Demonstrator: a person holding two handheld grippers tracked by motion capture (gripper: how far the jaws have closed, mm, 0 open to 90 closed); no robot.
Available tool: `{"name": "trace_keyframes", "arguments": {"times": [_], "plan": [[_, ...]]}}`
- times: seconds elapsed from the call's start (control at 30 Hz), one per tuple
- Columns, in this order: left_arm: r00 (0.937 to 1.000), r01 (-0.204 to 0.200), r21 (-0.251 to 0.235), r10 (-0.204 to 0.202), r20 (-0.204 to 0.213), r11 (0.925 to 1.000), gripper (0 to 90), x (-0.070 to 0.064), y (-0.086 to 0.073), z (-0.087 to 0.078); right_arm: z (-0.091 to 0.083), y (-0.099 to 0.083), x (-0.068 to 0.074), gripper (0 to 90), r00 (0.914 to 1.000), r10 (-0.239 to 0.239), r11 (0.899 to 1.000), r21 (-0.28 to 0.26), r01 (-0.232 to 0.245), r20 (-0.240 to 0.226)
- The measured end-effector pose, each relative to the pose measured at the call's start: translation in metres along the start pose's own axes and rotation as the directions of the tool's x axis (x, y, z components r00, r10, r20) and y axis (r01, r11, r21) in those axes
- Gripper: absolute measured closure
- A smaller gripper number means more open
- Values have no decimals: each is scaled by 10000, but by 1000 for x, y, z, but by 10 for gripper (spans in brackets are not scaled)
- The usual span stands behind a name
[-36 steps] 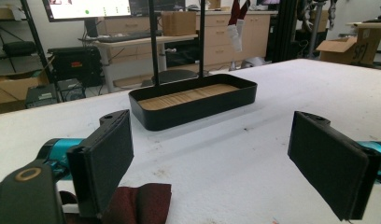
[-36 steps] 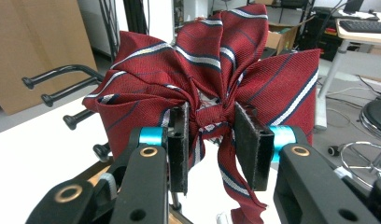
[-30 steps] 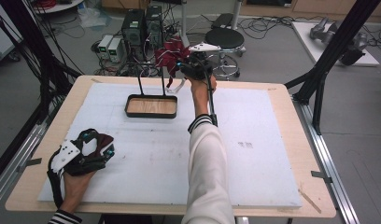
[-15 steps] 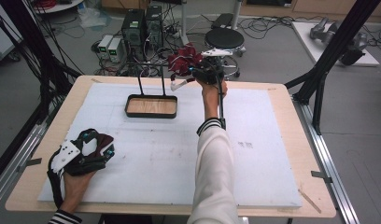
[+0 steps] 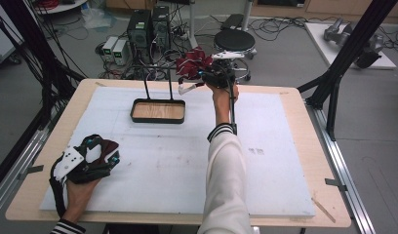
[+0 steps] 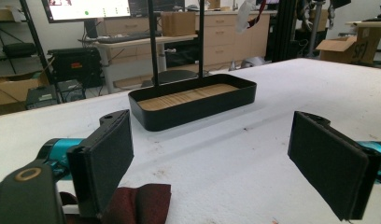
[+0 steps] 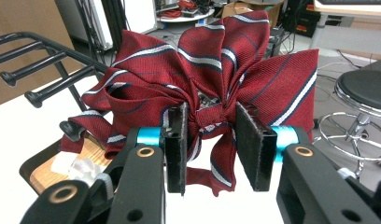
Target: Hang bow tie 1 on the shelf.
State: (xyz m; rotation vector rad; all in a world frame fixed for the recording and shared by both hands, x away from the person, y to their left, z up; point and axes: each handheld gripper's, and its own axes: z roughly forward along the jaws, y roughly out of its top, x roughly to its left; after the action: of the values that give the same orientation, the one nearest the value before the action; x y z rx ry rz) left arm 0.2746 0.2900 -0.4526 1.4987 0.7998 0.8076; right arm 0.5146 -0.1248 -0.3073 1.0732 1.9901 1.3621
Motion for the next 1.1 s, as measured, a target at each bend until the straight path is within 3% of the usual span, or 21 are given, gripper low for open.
{"name": "trace_keyframes", "arguments": {"times": [0.27, 0.47, 0.6, 0.73, 1.03, 1.1], "plan": [[10000, 0, -9, 0, -4, 10000, 145, 0, 0, 0, 0, -1, 0, 615, 10000, -73, 9998, 184, 74, -55], [10000, -1, -1, 1, 2, 10000, 145, 0, 0, 0, 1, -1, 0, 369, 9998, -177, 9989, 429, 175, 65], [10000, -5, -3, 5, 0, 10000, 145, 0, 0, 0, -2, 0, -1, 208, 9998, 20, 9998, 213, -25, 188], [10000, 10, -34, -10, 7, 10000, 146, 0, 0, 0, -7, 2, 0, 130, 9995, -9, 10000, 50, 7, 319], [10000, 5, -38, -5, 16, 10000, 145, 0, 0, 0, -35, 7, -1, 116, 9999, -154, 9998, -115, 153, -61], [10000, -4, -62, 4, 10, 10000, 145, 0, 0, 0, -47, 7, 0, 116, 9993, -379, 9982, -476, 376, -63]]}}
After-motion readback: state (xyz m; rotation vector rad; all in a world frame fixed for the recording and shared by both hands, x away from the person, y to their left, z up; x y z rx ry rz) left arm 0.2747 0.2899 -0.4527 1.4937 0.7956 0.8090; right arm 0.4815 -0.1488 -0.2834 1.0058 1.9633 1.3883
